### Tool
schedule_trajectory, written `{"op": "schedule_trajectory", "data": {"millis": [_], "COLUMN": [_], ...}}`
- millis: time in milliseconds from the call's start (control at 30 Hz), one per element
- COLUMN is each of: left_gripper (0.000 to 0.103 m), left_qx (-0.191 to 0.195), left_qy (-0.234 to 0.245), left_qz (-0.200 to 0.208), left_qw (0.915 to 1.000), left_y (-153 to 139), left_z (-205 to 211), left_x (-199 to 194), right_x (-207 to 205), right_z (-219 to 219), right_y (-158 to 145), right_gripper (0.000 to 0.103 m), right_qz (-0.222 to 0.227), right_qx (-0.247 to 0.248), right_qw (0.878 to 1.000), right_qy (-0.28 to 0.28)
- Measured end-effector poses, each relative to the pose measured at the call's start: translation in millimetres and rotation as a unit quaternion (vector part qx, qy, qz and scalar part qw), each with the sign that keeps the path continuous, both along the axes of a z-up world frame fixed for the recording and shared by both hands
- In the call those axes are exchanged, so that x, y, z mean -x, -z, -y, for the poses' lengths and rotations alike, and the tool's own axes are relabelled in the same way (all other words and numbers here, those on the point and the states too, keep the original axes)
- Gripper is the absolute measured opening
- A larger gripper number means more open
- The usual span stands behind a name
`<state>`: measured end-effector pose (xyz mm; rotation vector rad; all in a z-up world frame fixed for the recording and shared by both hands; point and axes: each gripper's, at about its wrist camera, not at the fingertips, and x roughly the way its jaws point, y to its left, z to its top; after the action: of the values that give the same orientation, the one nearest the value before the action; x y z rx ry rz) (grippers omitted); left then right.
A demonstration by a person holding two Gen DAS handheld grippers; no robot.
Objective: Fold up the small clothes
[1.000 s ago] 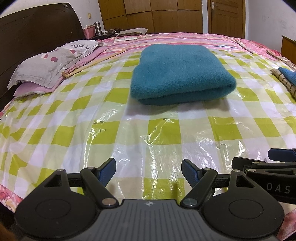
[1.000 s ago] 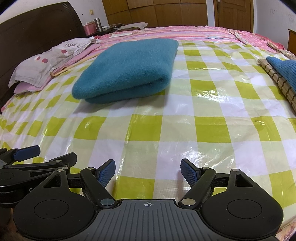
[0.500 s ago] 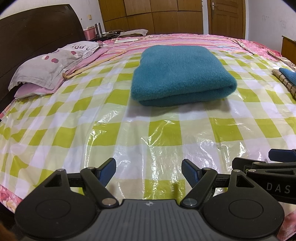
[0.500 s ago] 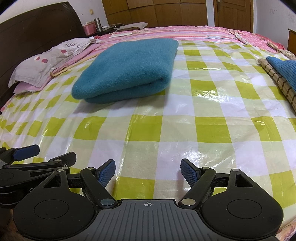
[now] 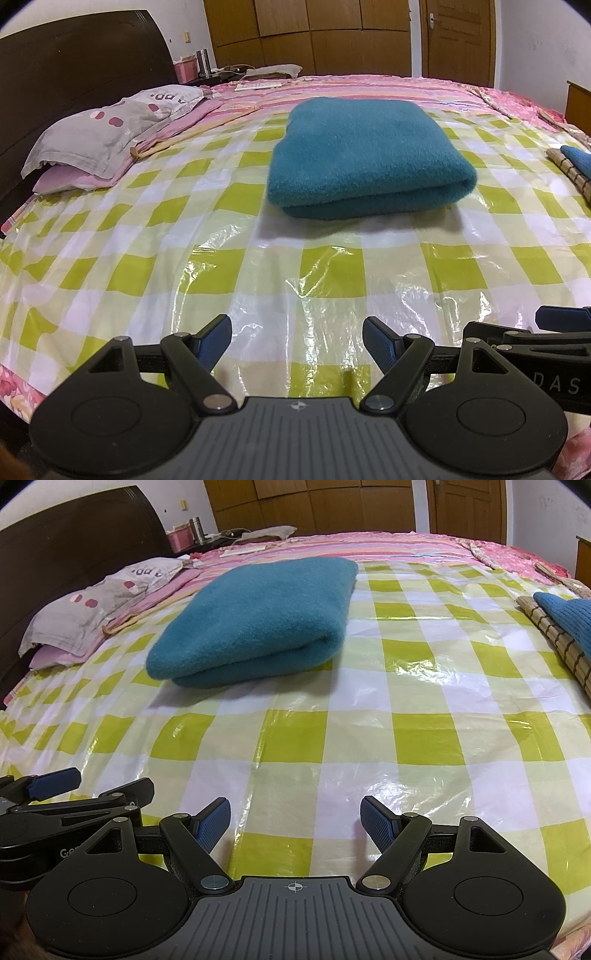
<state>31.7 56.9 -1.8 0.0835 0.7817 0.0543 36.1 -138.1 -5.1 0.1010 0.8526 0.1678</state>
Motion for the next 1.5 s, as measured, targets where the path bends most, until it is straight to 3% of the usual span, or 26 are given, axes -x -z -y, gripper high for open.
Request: {"op": "schedule_trajectory", "data": {"millis": [767,1200,1500], "left_gripper": [0.086,0.086,0.087], "left_qx": [0.003,0.031,0.024], "left_qy": [-0.005,-0.002,-0.005], "left_qz": [0.011,-0.014,-0.001], "left_qw": [0.9999,0.9994,0.9997], "left_y": [0.2,6.8,6.1], "left_z": [0.2,-2.6,-0.8], "left_x": [2.8,-1.3,1.4], "right_x": [1.8,2.9,3.3], "right_z": [-1.0,2.4,2.3], "right_y": [-1.8,-1.0,-1.3], "right_gripper": [0.079,0.081,0.081], "right_qz": [0.005,0.008,0.009], "right_qx": [-0.001,0.0,0.0], "right_qw": [1.0,1.0,1.0], "right_qy": [0.0,0.005,0.005]}}
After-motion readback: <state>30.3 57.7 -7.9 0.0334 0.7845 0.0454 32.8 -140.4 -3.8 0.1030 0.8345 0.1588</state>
